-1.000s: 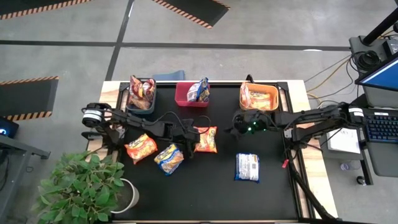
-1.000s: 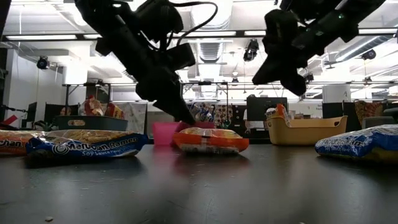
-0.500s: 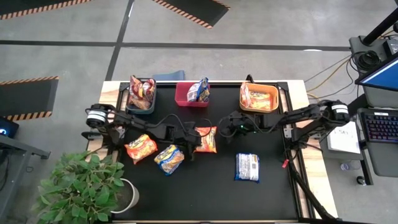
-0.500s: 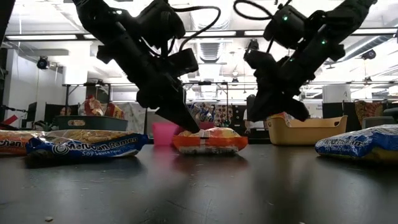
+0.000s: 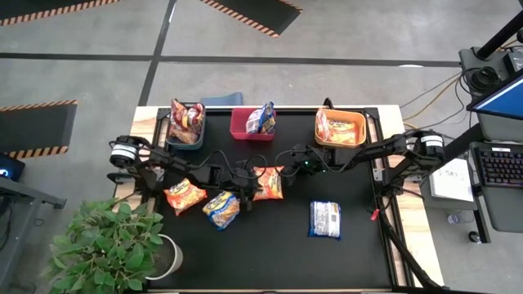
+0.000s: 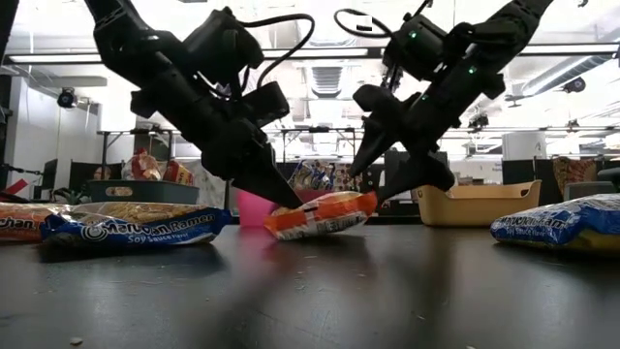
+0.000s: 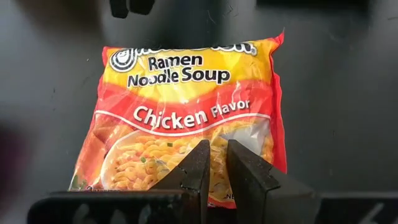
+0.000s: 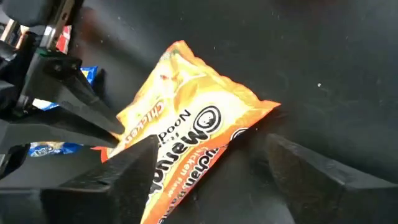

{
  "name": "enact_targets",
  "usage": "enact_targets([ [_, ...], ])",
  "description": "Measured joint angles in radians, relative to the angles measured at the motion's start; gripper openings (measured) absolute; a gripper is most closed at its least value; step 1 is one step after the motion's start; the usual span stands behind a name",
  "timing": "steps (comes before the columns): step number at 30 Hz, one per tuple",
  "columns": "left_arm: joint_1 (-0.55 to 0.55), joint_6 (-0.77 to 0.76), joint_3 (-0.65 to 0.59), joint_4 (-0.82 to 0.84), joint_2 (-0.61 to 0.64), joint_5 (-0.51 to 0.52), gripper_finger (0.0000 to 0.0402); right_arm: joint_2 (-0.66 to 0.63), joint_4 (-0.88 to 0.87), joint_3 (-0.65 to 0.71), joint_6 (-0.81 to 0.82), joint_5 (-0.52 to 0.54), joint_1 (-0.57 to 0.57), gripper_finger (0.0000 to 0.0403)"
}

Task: Sort Maruchan noodles
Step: Put the orange noodle pack into the yellow bin

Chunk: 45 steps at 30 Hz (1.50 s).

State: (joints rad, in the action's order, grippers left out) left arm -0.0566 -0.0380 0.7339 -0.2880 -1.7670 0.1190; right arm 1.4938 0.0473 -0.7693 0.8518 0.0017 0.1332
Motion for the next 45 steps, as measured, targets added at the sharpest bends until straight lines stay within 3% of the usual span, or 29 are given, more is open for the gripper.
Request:
enact_targets([
  [7,0.0,-0.016,-0.054,-0.098,0.001,0.004,0.0038,0.045,0.026,-0.002,0.035,-0.038,0.004,0.0324],
  [22,-0.002,-0.031,-0.126,-0.209,0.001,0.028,0.0038,0.247,0.467,-0.002,0.038,-0.232,-0.002,0.0326],
  [26,-0.001,-0.03,-0.127,-0.213,0.0,0.028,0.0038,0.246,0.477,-0.006,0.028,-0.246,-0.004,0.0319],
  [30,-0.001,-0.029,-0.127,-0.223,0.0,0.028,0.0038,0.246,0.461,-0.006,0.039,-0.245,-0.004,0.0281],
  [40,-0.001,-0.023,-0.128,-0.239,0.017,0.024,0.0038,0.242,0.426,-0.008,0.042,-0.227,-0.003,0.0124],
  [45,-0.001,0.03,-0.133,-0.183,0.081,0.025,0.0038,0.226,0.428,-0.008,0.024,-0.245,-0.004,0.0096],
])
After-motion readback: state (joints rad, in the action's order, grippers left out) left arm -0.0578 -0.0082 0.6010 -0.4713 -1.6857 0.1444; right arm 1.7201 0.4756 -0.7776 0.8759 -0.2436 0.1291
